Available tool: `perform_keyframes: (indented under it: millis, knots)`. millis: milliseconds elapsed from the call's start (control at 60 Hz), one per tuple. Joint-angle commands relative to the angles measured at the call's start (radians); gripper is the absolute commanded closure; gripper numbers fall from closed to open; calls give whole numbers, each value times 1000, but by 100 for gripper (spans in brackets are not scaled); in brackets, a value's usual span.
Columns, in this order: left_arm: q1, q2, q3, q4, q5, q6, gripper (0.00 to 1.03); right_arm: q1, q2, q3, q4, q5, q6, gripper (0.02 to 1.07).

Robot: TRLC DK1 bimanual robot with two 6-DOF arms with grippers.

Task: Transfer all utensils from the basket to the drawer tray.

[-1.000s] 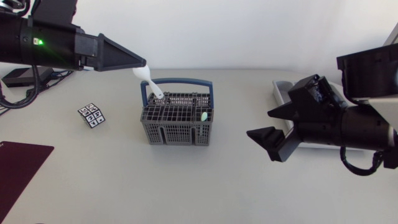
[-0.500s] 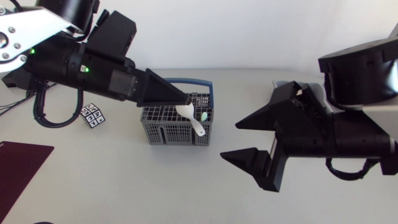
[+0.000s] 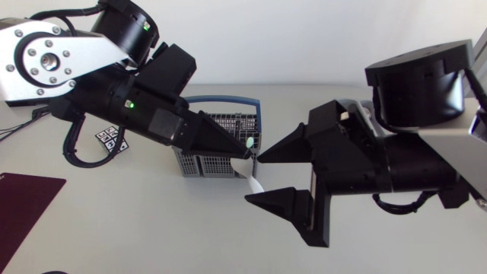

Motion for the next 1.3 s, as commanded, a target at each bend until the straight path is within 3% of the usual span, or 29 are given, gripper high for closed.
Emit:
perform_keyframes:
  millis: [0,100,283,383,617,683,733,833,950,1183,1283]
  knots:
    - [-13,20,6,-17,29,21,100,13,26,-25,27,-3,-33,36]
    - [-17,24,11,-19,29,19,100,14,37,-37,47,-3,-42,55]
    - [-11,23,11,-17,30,21,100,14,43,-47,58,0,-42,75]
    - [-11,21,12,-17,37,21,100,14,47,-50,59,0,-42,78]
    - [-5,15,11,-17,38,21,100,16,60,-54,58,-17,-39,102]
    - [0,14,12,-15,38,21,100,16,58,-56,50,-17,-37,102]
    - [4,14,14,-15,40,21,94,16,55,-60,47,-18,-37,102]
    - [17,9,24,-14,40,19,74,19,52,-60,27,-20,-39,102]
    - [46,-12,54,-9,40,18,35,19,50,-74,15,-17,-42,102]
    - [142,-29,104,38,37,4,32,-98,-12,-100,-62,-8,-99,102]
    - [139,-22,109,55,-54,4,32,-224,-43,-109,-94,-5,-152,102]
